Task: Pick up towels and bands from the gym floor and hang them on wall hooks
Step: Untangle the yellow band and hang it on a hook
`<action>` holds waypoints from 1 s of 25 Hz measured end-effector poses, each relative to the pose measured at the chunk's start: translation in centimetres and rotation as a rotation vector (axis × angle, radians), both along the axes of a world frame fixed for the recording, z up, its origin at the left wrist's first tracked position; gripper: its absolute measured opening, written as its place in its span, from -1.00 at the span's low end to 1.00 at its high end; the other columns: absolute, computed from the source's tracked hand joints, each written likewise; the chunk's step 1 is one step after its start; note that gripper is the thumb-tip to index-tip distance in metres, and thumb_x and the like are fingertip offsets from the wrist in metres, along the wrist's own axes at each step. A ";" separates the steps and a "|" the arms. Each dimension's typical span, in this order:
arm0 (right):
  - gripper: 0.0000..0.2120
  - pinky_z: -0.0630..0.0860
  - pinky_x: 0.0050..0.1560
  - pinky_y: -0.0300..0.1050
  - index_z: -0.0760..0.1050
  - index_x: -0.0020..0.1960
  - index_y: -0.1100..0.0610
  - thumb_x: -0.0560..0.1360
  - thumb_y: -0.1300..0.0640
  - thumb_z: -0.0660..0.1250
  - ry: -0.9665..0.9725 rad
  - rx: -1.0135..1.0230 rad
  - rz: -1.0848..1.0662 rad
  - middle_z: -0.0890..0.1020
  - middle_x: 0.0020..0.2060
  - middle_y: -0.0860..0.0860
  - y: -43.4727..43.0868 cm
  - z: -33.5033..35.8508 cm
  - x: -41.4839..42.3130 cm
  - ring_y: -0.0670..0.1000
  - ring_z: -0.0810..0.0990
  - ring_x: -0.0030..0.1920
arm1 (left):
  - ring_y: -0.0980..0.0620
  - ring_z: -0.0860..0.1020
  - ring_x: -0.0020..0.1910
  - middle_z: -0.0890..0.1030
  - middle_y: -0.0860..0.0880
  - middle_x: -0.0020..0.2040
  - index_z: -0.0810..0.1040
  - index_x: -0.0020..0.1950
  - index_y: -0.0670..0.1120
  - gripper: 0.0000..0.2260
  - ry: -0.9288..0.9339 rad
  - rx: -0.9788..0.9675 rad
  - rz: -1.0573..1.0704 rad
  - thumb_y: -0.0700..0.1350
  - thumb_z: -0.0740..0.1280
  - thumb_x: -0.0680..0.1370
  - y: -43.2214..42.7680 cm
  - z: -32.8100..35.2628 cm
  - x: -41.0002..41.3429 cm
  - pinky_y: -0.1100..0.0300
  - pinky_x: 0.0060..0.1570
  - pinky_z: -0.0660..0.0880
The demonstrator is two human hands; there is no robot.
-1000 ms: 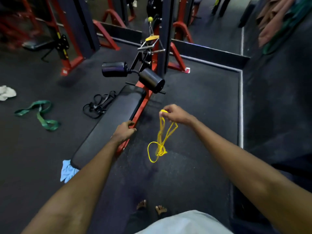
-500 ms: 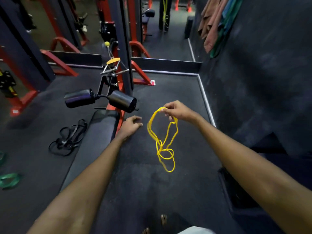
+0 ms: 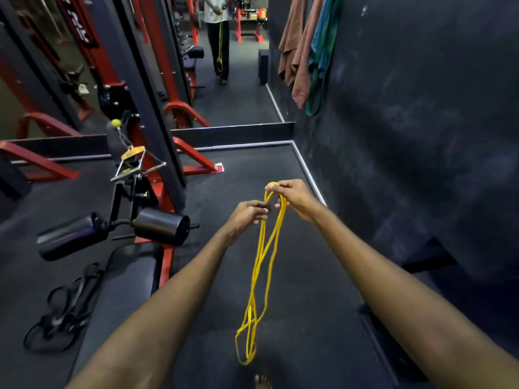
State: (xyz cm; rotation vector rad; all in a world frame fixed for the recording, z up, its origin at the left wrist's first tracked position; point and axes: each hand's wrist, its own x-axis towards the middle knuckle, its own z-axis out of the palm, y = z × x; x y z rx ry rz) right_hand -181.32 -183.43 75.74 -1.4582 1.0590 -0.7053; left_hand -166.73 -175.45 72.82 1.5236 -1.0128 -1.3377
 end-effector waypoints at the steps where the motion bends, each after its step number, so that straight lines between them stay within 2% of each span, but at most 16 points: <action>1: -0.78 0.57 -0.39 -0.21 0.65 0.02 0.32 0.52 0.15 0.43 -0.021 0.017 -0.018 0.49 -0.29 0.16 -1.1 0.5 -0.1 -0.06 0.43 -0.45 | 0.10 0.60 -0.16 0.66 0.00 -0.06 0.59 0.10 -0.07 -0.82 -0.002 -0.007 0.000 -0.25 0.31 0.55 -1.5 0.5 0.2 0.28 -0.22 0.37; 3: -0.76 0.61 -0.32 -0.22 0.63 0.08 0.34 0.55 0.16 0.38 -0.050 0.058 -0.051 0.55 -0.28 0.12 -4.0 1.6 -0.1 -0.06 0.47 -0.40 | 0.08 0.63 -0.13 0.67 -0.02 -0.03 0.61 0.12 -0.07 -0.80 0.022 -0.031 0.004 -0.22 0.30 0.54 -5.4 1.4 0.5 0.26 -0.21 0.38; 6: -0.74 0.62 -0.13 -0.08 0.59 0.12 0.38 0.57 0.19 0.34 -0.129 0.130 -0.078 0.63 -0.23 0.13 -8.7 3.0 0.5 -0.02 0.57 -0.33 | 0.07 0.61 -0.17 0.67 -0.03 -0.04 0.60 0.09 -0.04 -0.78 0.220 -0.021 -0.031 -0.15 0.22 0.53 -11.1 2.6 1.2 0.22 -0.18 0.40; 9: -0.79 0.61 -0.24 -0.15 0.60 0.10 0.35 0.57 0.23 0.32 -0.127 0.119 -0.093 0.65 -0.28 0.08 -13.2 4.0 1.4 -0.04 0.60 -0.35 | 0.02 0.53 -0.24 0.58 -0.05 -0.10 0.62 0.03 -0.03 -0.75 0.421 -0.019 -0.198 0.02 0.20 0.54 -16.5 3.3 1.9 0.16 -0.19 0.41; 11: -0.81 0.63 -0.23 -0.17 0.60 0.09 0.34 0.57 0.25 0.30 -0.126 0.115 -0.119 0.66 -0.27 0.10 -16.8 4.5 2.2 -0.02 0.63 -0.32 | -0.01 0.60 -0.25 0.64 -0.07 -0.08 0.64 0.04 -0.03 -0.70 0.344 -0.037 -0.248 0.09 0.18 0.60 -20.9 3.7 2.8 0.16 -0.22 0.43; 14: -0.86 0.65 -0.23 -0.10 0.59 0.01 0.30 0.57 0.26 0.29 -0.079 0.093 -0.208 0.68 -0.23 0.17 -22.8 4.9 3.2 0.06 0.67 -0.29 | 0.07 0.56 -0.32 0.71 -0.06 -0.07 0.65 0.06 -0.06 -0.81 0.094 -0.116 -0.218 -0.06 0.26 0.60 -27.7 4.3 4.6 0.23 -0.35 0.40; 16: -0.87 0.57 -0.31 -0.12 0.61 -0.11 0.20 0.53 0.19 0.30 0.100 -0.030 -0.275 0.68 -0.30 0.11 -26.1 4.6 3.8 0.03 0.64 -0.37 | 0.08 0.54 -0.28 0.71 -0.02 -0.21 0.67 -0.02 -0.09 -0.85 -0.018 -0.188 -0.159 -0.17 0.30 0.56 -31.4 4.4 5.6 0.29 -0.43 0.38; 18: -0.81 0.54 -0.31 -0.15 0.62 -0.23 0.10 0.49 0.07 0.31 0.354 -0.185 -0.357 0.68 -0.37 0.02 -29.1 4.6 3.6 0.00 0.63 -0.41 | 0.05 0.53 -0.30 0.67 0.01 -0.35 0.64 -0.14 -0.08 -0.82 -0.109 -0.228 -0.141 -0.18 0.26 0.58 -35.2 4.4 6.7 0.26 -0.43 0.39; 20: -0.80 0.56 -0.19 -0.11 0.59 -0.22 0.04 0.49 -0.03 0.28 0.481 -0.255 -0.513 0.68 -0.33 -0.02 -33.2 4.7 3.3 0.04 0.67 -0.25 | 0.11 0.52 -0.42 0.64 0.02 -0.41 0.60 -0.21 -0.05 -0.76 -0.178 -0.290 -0.143 -0.16 0.23 0.62 -40.4 5.1 8.2 0.24 -0.39 0.43; 22: -0.81 0.52 -0.06 -0.03 0.57 -0.11 0.02 0.52 -0.04 0.24 0.484 -0.252 -0.672 0.68 -0.18 0.06 -37.4 5.0 2.8 0.14 0.63 -0.05 | 0.11 0.51 -0.49 0.62 0.01 -0.43 0.57 -0.25 -0.05 -0.75 -0.187 -0.298 -0.010 -0.14 0.23 0.61 -46.0 5.6 9.8 0.23 -0.36 0.47; 23: -0.79 0.52 -0.02 -0.02 0.56 -0.07 0.02 0.52 -0.05 0.22 0.467 -0.257 -0.747 0.69 -0.14 0.10 -39.4 5.1 2.4 0.17 0.63 -0.01 | 0.08 0.50 -0.50 0.61 0.01 -0.43 0.56 -0.26 -0.05 -0.75 -0.165 -0.301 0.084 -0.13 0.24 0.60 -48.5 5.6 10.6 0.21 -0.35 0.48; 25: -0.77 0.57 0.02 0.02 0.54 -0.09 0.03 0.52 -0.07 0.18 0.381 -0.260 -0.862 0.68 -0.24 0.08 -42.8 5.2 1.3 0.20 0.67 -0.09 | 0.02 0.51 -0.49 0.61 -0.02 -0.41 0.55 -0.24 -0.06 -0.76 -0.119 -0.293 0.221 -0.10 0.24 0.60 -52.7 5.3 12.2 0.18 -0.36 0.47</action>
